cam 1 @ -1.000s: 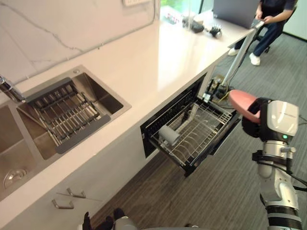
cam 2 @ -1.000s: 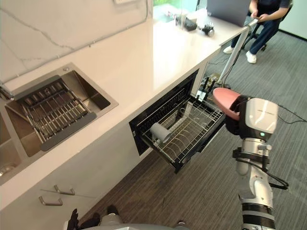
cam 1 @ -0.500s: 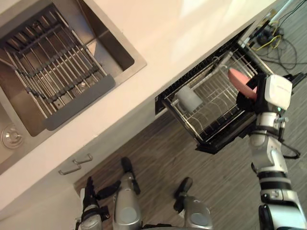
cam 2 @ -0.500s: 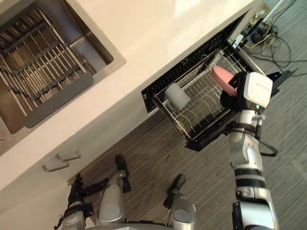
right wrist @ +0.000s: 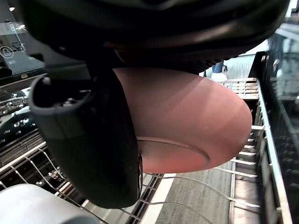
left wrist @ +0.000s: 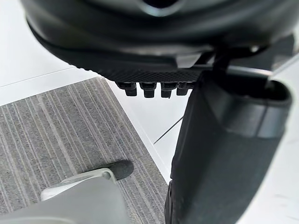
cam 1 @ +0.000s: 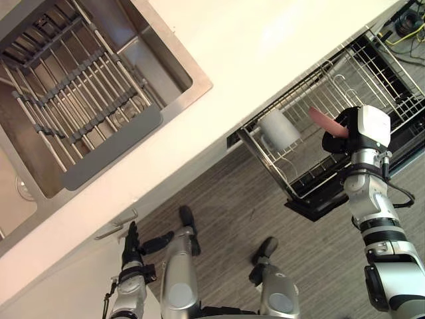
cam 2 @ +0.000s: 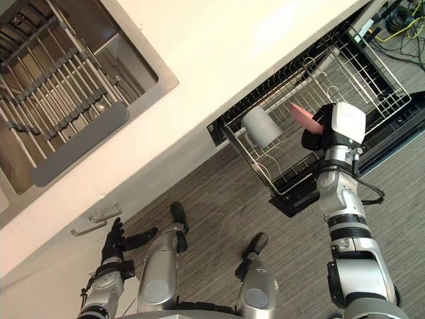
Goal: Walk over to the sink, pick up the cup, carry it to the dishwasher, place the cup inside the dishwasher, then close the dishwasher door
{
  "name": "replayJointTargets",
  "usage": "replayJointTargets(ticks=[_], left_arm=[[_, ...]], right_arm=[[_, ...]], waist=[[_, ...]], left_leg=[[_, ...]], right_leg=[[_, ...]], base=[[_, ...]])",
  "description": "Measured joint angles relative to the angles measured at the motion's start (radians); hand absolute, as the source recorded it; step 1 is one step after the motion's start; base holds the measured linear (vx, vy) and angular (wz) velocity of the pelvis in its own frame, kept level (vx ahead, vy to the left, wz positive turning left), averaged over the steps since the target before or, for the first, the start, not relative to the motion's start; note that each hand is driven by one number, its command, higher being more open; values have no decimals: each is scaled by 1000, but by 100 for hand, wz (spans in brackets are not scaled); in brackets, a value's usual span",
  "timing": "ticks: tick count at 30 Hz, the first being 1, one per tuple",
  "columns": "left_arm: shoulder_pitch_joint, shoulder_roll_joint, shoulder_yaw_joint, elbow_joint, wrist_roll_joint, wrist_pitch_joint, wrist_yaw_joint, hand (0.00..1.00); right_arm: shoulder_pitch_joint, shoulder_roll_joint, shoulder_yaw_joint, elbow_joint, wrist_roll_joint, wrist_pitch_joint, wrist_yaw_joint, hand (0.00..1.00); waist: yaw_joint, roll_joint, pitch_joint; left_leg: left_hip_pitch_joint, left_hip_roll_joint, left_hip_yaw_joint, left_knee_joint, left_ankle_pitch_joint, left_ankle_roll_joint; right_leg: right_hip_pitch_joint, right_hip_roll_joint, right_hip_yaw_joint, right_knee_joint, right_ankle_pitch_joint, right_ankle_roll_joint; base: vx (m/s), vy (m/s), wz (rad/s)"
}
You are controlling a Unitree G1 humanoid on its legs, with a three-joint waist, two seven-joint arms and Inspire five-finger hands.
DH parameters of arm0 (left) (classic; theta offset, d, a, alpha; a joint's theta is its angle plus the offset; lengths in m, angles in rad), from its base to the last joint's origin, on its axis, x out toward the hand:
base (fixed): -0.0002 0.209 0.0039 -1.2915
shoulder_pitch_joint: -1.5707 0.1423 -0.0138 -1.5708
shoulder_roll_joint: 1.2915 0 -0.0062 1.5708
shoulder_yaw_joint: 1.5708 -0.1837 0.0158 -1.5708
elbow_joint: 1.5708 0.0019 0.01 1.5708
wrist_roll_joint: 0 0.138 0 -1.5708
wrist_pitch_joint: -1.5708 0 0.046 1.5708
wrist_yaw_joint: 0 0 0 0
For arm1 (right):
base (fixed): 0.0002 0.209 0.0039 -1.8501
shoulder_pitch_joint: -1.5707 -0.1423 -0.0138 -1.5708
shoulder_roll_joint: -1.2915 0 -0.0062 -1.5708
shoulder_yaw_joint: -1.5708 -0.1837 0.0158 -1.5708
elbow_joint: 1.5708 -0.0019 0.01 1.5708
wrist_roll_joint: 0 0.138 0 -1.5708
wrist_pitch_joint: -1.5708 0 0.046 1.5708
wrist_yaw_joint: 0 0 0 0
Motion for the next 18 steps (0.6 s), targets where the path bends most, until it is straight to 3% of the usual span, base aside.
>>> replayJointTargets(ticks=[1, 4, 5, 6, 7, 8, 9, 12, 18], left_arm=[[3, -5, -14, 6, -2, 4, -1, 100], [-14, 1, -31, -8, -8, 10, -1, 100], [-14, 1, -31, -9, -9, 12, -1, 100], [-12, -7, -36, -3, -10, 15, -2, 100], [-13, -7, -37, -3, -11, 15, 0, 100], [-16, -5, -38, -6, -11, 14, 0, 100], [-27, -19, -40, -7, -14, 12, 2, 100], [-4, -31, -48, -5, -17, 4, 6, 100], [28, -46, -53, 2, -13, 23, -12, 100]], right_arm=[[-13, -7, -3, 4, 1, 0, -3, 100], [-29, -13, -4, 42, 2, 5, -19, 100], [-34, -13, -2, 43, 2, 5, -19, 100], [-54, -13, 11, 51, 2, -12, -23, 100], [-65, -13, 19, 48, 2, -25, -36, 100], [-64, -14, 18, 45, 2, -24, -45, 100], [-70, -24, 17, 46, 2, -21, -54, 100], [-66, -22, 22, 32, 9, -17, -55, 100], [22, -18, -81, -99, 48, 4, -50, 100]], waist=[[3, 22, 2], [9, 10, 10], [11, 16, 13], [17, 41, 20], [17, 44, 18], [15, 38, 17], [2, 56, 17], [-2, 66, 12], [-21, 62, 11]], left_leg=[[34, -27, -15, -86, 6, -6], [51, -60, -22, -108, 12, 8], [62, -57, -25, -109, 11, 8], [86, -34, -33, -120, 11, 8], [97, -33, -34, -124, 11, 8], [100, -44, -35, -124, 11, 7], [102, -47, -49, -130, 15, 1], [141, -29, -34, -185, 34, -22], [223, -44, -20, -244, 38, -28]], right_leg=[[1, 5, 5, 3, -2, 3], [-4, -35, -1, 50, 4, 9], [-10, -40, 0, 80, 3, 9], [-36, -29, 14, 105, -44, 21], [-36, -4, 24, 6, -50, 15], [-39, -2, 26, -30, -9, -3], [-32, 9, 23, -39, 39, 17], [-32, 34, 31, -38, 37, 12], [13, 16, 30, -27, 37, 12]], base=[[41, 223, -1], [94, 115, 15], [60, 44, -9], [-4, -16, -12], [-32, -50, -2], [-53, -89, 39], [-20, -80, 28], [32, -77, -13], [26, 7, 1]])
